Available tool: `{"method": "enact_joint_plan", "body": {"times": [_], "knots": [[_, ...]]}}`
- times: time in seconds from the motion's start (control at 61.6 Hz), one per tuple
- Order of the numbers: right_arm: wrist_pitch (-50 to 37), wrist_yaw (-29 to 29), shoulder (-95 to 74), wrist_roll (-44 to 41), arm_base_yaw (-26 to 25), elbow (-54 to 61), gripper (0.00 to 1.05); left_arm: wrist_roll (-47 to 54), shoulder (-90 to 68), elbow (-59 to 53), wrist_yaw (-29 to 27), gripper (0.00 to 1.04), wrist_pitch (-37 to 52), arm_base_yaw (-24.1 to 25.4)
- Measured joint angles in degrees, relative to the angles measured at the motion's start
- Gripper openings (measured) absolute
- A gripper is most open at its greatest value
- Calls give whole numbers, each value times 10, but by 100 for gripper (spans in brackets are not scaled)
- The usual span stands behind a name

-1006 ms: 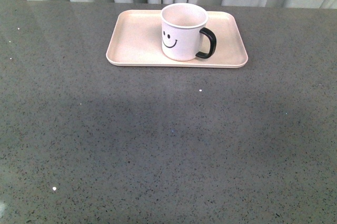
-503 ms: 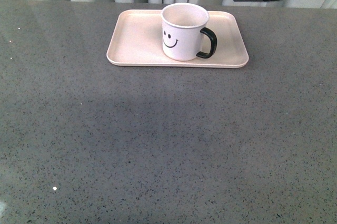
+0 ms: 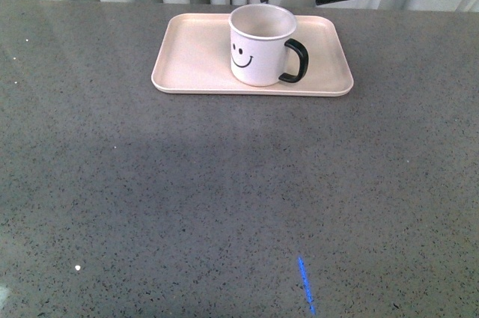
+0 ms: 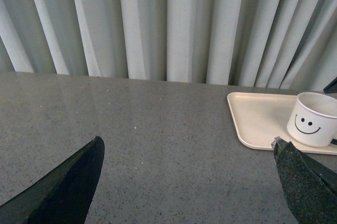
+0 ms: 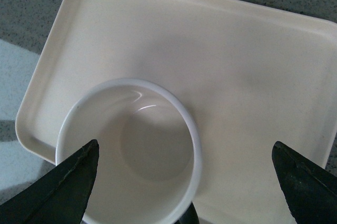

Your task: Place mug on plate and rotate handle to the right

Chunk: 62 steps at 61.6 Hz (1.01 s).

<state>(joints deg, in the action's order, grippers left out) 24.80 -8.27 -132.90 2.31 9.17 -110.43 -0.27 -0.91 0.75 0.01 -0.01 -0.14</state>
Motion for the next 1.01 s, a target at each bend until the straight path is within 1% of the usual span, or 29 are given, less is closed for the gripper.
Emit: {"method": "enact_joint_plan", "body": {"times": [0.162,0.26,0.454,0.503,0.519,0.535,0.86,0.892,1.006], "knots": [[39,11,-43,15,10,-61,96,0,0,0,0,96,0,0],[53,17,-52,25,12,-67,96,0,0,0,0,95,0,0],[52,27,-52,29,12,-60,95,0,0,0,0,96,0,0],[52,28,-52,30,12,-59,90,0,0,0,0,95,0,0],[52,28,-52,30,12,-59,86,0,0,0,0,95,0,0],[68,28,-63,38,12,-68,50,0,0,0,0,95,0,0],[91,29,-79,44,13,-91,3,0,0,0,0,96,0,0],[93,28,-79,43,13,-94,1,0,0,0,0,96,0,0],[110,26,-79,26,11,-116,2,0,0,0,0,96,0,0]]}}
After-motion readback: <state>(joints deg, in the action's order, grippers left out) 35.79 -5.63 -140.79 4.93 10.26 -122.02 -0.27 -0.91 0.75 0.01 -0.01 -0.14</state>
